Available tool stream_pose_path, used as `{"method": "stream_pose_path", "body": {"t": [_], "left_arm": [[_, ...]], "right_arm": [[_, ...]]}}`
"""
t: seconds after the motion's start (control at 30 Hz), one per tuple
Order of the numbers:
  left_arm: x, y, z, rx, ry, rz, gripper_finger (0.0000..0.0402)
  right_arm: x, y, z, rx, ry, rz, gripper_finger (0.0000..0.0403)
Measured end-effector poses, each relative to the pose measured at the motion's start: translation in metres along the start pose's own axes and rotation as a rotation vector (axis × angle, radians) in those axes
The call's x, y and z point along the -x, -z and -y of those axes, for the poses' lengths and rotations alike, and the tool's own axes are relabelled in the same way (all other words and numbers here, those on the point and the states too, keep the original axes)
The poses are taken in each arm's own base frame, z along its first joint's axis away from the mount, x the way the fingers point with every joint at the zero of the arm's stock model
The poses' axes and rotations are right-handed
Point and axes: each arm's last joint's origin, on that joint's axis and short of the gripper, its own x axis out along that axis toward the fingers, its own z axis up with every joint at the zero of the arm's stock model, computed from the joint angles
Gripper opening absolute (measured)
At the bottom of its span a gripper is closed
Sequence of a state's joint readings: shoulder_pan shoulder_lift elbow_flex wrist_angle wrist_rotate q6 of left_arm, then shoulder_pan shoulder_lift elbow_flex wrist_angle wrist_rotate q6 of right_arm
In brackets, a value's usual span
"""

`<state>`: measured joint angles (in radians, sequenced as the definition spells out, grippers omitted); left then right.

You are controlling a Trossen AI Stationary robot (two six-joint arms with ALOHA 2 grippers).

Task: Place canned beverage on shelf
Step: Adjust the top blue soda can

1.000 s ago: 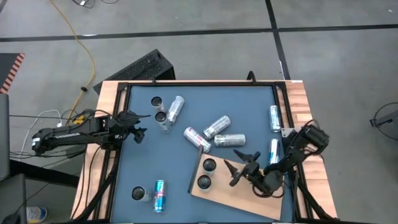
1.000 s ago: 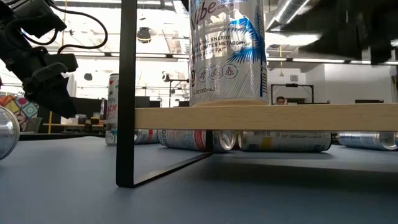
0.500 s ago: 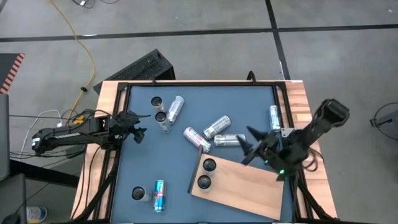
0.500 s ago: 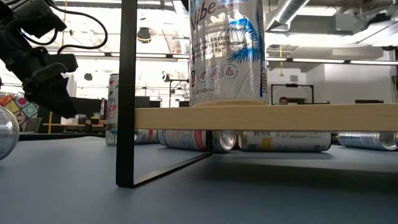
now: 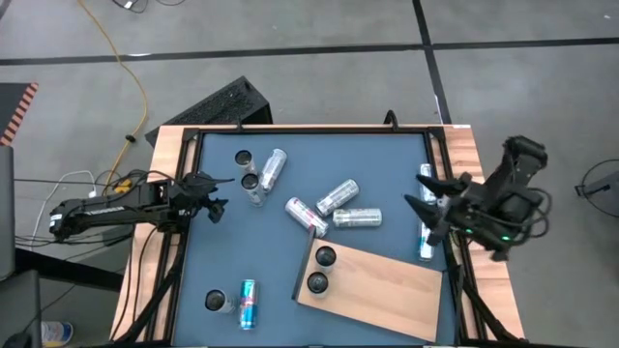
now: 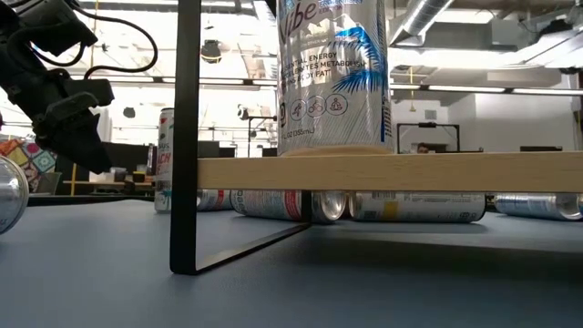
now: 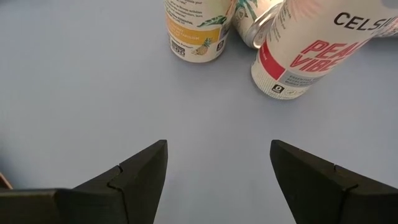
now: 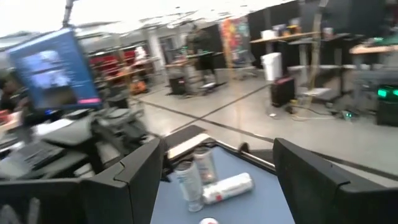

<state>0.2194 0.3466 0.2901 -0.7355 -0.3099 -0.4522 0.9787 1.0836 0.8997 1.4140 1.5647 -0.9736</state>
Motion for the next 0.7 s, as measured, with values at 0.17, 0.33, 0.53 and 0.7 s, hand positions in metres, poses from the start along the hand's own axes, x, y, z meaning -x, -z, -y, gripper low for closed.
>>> {"method": "stream_pose_path", "body": {"t": [0.17,0.33,0.53,0.7], "left_arm": [[0.0,0.0,0.0,0.0,0.0,0.0,0.027],[0.0,0.0,0.0,0.0,0.0,0.0,0.027],[0.0,0.0,0.0,0.0,0.0,0.0,0.027],[0.0,0.0,0.0,0.0,0.0,0.0,0.027]], "right_arm": [[0.017,-0.022,-0.015,0.009,-0.092,-0.026,0.0285],[0.029,-0.033,-0.039,0.012,-0.142,-0.038,0.0285],[0.029,-0.041,-0.078,0.094,-0.208,0.076,0.0285],[0.034,-0.02,-0.128,0.349,-0.597,0.246,0.0285]]}}
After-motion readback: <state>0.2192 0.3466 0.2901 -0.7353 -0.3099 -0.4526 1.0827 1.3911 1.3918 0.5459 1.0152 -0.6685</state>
